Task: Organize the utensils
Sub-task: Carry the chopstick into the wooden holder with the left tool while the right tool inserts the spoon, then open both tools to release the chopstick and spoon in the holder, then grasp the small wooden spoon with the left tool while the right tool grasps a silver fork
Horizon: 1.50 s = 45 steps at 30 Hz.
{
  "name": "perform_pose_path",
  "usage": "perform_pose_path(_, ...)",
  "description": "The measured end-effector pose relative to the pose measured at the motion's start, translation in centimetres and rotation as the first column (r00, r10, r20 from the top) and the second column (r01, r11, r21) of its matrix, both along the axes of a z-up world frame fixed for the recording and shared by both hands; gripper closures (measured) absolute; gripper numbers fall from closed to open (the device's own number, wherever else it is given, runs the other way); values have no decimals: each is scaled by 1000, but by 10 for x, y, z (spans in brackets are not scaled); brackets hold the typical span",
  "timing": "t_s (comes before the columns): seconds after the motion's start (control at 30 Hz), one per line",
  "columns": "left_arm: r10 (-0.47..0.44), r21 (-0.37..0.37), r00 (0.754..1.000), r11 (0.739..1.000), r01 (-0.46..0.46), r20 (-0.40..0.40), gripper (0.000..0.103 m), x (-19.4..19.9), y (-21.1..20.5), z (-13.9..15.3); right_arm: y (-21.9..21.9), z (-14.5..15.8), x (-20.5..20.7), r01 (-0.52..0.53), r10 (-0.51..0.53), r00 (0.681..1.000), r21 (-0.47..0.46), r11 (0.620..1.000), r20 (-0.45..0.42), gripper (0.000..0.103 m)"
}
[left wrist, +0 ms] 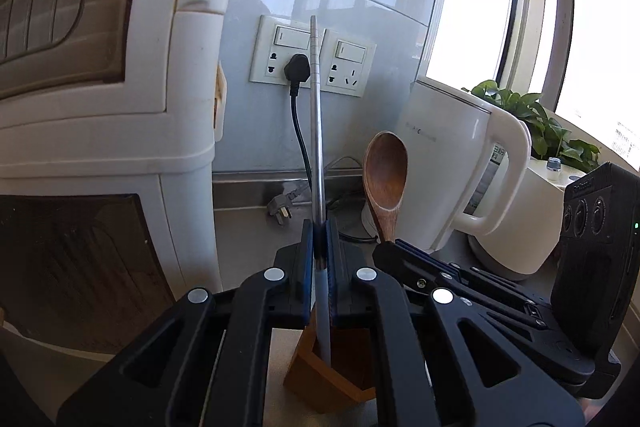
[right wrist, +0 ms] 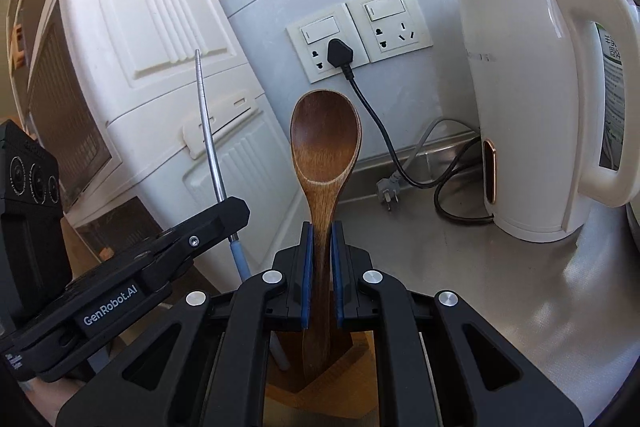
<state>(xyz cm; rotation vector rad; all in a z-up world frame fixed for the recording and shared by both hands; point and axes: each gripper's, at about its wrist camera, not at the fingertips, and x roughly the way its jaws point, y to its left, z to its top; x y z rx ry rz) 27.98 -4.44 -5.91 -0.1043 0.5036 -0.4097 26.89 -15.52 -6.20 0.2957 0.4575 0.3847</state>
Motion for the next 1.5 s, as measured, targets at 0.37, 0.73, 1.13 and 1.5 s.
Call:
perform_pose_path(0.37, -15, 70, 997, 997, 20, -78, 95, -6, -9, -22, 11, -8, -22, -50, 38, 996, -169, 984, -75, 91)
perform_pose_path(0.73, 50, 72, 992, 997, -41, -117, 67, -40, 21, -4, 8, 5, -52, -39, 16, 995, -235, 971, -100, 52)
perform_pose_path(1.13, 63, 87, 976, 995, -46, -209, 41, -105, 64, 26, -2, 22, -69, -14, -44, 980, -287, 958, -194, 31)
perform_pose_path(1.5, 73, 140, 918, 990, -20, -389, 30, -135, 89, 16, 9, 11, -102, -96, -20, 934, -302, 948, -358, 31)
